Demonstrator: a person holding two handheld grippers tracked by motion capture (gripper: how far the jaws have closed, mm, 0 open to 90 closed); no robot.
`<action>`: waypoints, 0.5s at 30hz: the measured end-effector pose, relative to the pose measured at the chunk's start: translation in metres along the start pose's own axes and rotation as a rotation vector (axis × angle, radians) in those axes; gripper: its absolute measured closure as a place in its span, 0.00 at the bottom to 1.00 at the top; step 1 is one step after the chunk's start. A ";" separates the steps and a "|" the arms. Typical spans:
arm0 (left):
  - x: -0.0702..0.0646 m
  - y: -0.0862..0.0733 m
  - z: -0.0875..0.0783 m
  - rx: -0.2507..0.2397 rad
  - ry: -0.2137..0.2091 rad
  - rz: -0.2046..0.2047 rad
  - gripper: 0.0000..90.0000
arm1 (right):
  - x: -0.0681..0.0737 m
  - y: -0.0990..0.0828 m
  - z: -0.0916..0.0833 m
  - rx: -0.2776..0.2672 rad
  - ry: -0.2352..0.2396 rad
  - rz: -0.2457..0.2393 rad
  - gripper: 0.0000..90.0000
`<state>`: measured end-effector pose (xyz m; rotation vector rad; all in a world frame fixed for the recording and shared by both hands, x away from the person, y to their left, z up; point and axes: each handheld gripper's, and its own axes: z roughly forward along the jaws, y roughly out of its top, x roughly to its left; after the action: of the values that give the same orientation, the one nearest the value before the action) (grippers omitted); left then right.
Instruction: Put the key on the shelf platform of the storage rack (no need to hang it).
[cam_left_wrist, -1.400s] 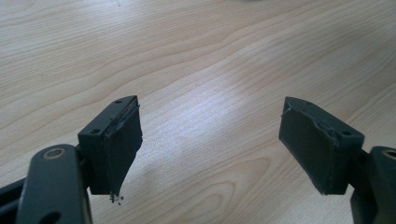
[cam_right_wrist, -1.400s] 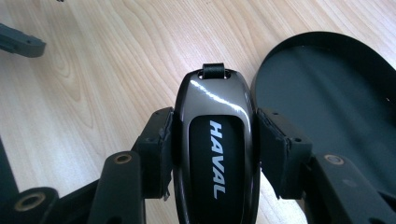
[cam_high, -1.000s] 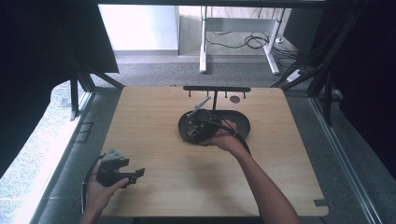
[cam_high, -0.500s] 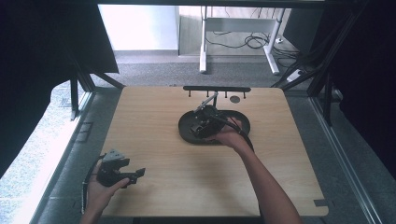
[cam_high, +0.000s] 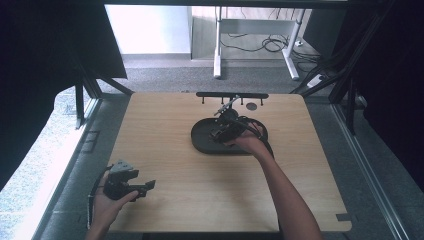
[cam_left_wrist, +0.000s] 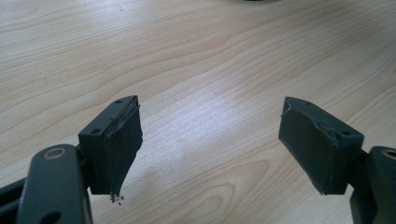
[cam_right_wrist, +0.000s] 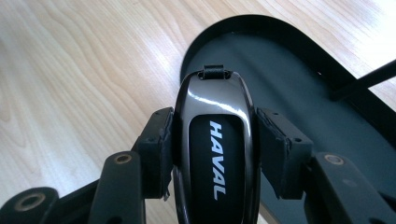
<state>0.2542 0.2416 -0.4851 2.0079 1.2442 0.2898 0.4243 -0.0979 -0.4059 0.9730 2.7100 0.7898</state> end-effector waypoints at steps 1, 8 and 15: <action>0.000 0.000 0.000 0.000 0.000 0.000 0.24 | 0.000 0.000 0.000 0.000 0.000 0.000 0.54; 0.000 0.000 0.000 0.003 0.000 0.002 0.24 | -0.008 0.002 0.014 0.013 -0.011 0.010 0.54; 0.000 0.000 0.000 -0.001 0.001 -0.001 0.24 | -0.015 0.002 0.026 0.024 -0.024 0.023 0.54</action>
<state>0.2541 0.2417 -0.4850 2.0069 1.2451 0.2903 0.4451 -0.0955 -0.4273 1.0139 2.6986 0.7468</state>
